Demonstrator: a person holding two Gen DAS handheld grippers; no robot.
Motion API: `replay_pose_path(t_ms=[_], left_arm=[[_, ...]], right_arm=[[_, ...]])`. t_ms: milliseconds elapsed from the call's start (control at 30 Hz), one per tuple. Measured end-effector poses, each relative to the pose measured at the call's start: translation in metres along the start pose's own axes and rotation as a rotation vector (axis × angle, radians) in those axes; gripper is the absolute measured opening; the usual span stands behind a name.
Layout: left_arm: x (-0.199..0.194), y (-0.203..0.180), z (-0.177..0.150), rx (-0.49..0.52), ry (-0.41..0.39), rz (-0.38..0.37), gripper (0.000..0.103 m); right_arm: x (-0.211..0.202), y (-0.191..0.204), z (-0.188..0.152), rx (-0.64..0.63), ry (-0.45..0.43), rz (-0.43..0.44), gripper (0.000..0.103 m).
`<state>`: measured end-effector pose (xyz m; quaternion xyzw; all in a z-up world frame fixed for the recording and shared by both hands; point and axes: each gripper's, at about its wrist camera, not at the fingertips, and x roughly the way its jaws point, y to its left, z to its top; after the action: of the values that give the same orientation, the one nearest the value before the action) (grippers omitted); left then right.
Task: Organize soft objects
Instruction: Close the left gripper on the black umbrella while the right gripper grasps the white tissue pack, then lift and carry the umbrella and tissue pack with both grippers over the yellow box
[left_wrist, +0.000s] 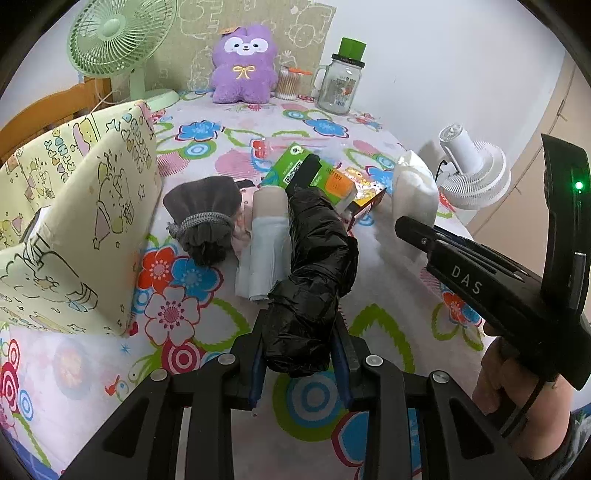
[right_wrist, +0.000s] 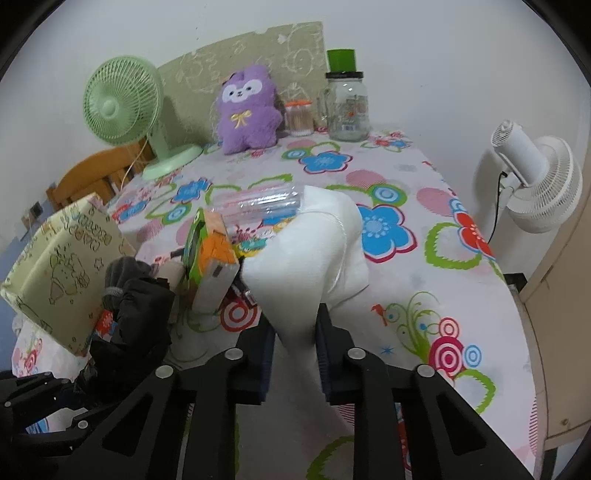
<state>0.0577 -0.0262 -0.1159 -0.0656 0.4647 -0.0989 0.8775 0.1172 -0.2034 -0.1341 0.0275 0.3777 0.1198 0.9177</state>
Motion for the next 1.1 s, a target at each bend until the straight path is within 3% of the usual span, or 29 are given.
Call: replay_pose_path(t_ms=[467, 700, 1100], left_arm=[[-0.015, -0.001, 0.005, 0.006, -0.041, 0.001, 0.03], [-0.019, 0.002, 0.004, 0.002, -0.046, 0.005, 0.031], [-0.013, 0.005, 0.007, -0.001, -0.046, 0.002, 0.031]], right_arm=[[-0.025, 0.004, 0.005, -0.017, -0.05, -0.019, 0.021], [-0.015, 0.001, 0.004, -0.005, -0.018, -0.022, 0.018], [-0.029, 0.005, 0.007, -0.018, -0.063, -0.038, 0.017]])
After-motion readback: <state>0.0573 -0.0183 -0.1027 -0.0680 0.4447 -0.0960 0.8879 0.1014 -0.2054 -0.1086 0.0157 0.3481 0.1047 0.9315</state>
